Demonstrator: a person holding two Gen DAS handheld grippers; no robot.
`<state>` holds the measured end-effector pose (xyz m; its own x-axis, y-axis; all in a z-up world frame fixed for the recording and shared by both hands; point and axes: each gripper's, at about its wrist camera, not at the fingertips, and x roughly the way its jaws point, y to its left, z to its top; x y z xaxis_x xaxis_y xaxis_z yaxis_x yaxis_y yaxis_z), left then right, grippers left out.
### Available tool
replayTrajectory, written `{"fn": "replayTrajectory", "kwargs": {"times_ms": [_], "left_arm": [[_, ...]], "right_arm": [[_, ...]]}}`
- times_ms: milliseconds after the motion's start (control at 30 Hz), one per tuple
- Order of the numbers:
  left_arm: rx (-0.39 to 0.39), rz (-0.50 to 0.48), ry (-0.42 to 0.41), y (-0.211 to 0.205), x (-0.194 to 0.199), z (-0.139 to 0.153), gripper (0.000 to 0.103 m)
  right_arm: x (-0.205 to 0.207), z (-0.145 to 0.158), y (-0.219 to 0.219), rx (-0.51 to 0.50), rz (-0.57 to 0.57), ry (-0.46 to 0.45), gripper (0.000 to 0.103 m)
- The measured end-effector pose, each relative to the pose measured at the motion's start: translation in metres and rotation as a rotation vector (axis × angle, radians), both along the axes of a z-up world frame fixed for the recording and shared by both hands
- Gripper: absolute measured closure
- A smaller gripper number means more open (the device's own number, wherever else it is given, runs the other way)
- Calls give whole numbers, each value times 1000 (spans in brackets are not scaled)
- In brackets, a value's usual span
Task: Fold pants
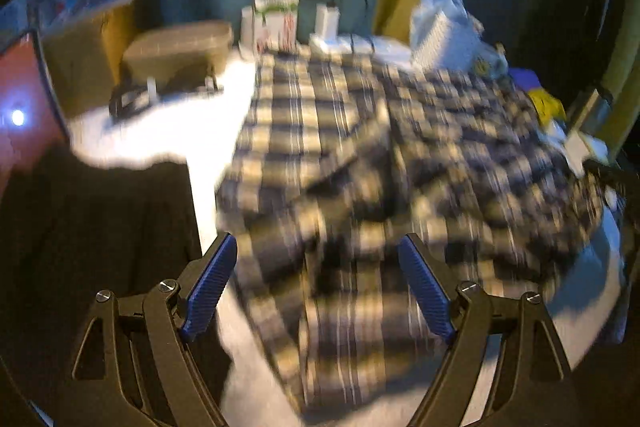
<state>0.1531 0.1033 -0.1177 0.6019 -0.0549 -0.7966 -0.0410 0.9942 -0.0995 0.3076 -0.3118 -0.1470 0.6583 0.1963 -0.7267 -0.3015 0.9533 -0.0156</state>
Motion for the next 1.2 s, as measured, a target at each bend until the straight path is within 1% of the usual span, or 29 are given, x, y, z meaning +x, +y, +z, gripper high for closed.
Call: {"fn": "replayTrajectory", "kwargs": {"times_ms": [67,100,133,233,333,400,433,467,500,533,567,600,633,667,700,767,800,867,900,933,967,1000,1100,1200], "left_arm": [[-11,-7,30,-2,-15,-8,20],[-17,-17,47,-5,-22,-13,20],[-15,-24,51,-7,-26,-15,20],[-1,-26,41,-10,-30,-19,20],[-37,-11,38,-7,-23,-22,20],[-44,-33,42,-8,-17,-27,21],[-45,-46,49,-10,-15,-30,24],[-41,-57,58,-12,-14,-34,37],[-11,-55,41,-15,-15,-34,51],[14,-56,41,-18,-15,-34,60],[33,-60,44,-19,-15,-34,79],[28,-69,48,-19,-15,-34,82],[23,-66,47,-18,-16,-34,82],[21,-61,43,-18,-17,-34,86],[25,-58,40,-17,-18,-34,93],[16,-61,35,-18,-19,-33,98],[16,-74,33,-20,-21,-32,100],[37,-104,26,-26,-24,-30,101],[45,-112,14,-27,-27,-27,101],[42,-112,-2,-27,-30,-23,101],[36,-106,-22,-25,-32,-17,101],[32,-99,-37,-23,-34,-13,101],[14,-75,-102,-13,-42,7,102],[-9,-66,-158,-3,-51,27,102]], "right_arm": [[-7,2,-2,-27,-7,-13,49],[-8,3,-1,-37,-5,-18,21],[-13,5,-3,-41,1,-34,6],[-20,8,-7,-35,-2,-46,6],[-22,4,-11,-20,-2,-25,6],[-25,1,-15,-6,6,-3,6],[-27,0,-16,-1,14,0,6],[-30,-1,-16,0,25,-3,6],[-34,-2,-17,-4,39,-10,6],[-37,-4,-16,-25,56,-21,6],[-41,-7,-13,-68,80,-31,6],[-44,-11,-9,-105,102,-34,6],[-45,-15,-5,-133,123,-35,6],[-46,-19,-1,-150,137,-36,6],[-45,-22,1,-158,145,-40,6],[-39,-26,5,-151,146,-47,6],[-37,-26,7,-140,148,-49,7],[-30,-28,13,-105,164,-39,25],[-28,-29,16,-108,169,-28,52],[-26,-30,20,-134,161,-29,76],[-26,-30,23,-161,151,-43,80],[-26,-29,25,-167,145,-49,82],[-29,-15,24,-144,121,-71,86],[-37,8,19,-121,86,-113,88]]}}
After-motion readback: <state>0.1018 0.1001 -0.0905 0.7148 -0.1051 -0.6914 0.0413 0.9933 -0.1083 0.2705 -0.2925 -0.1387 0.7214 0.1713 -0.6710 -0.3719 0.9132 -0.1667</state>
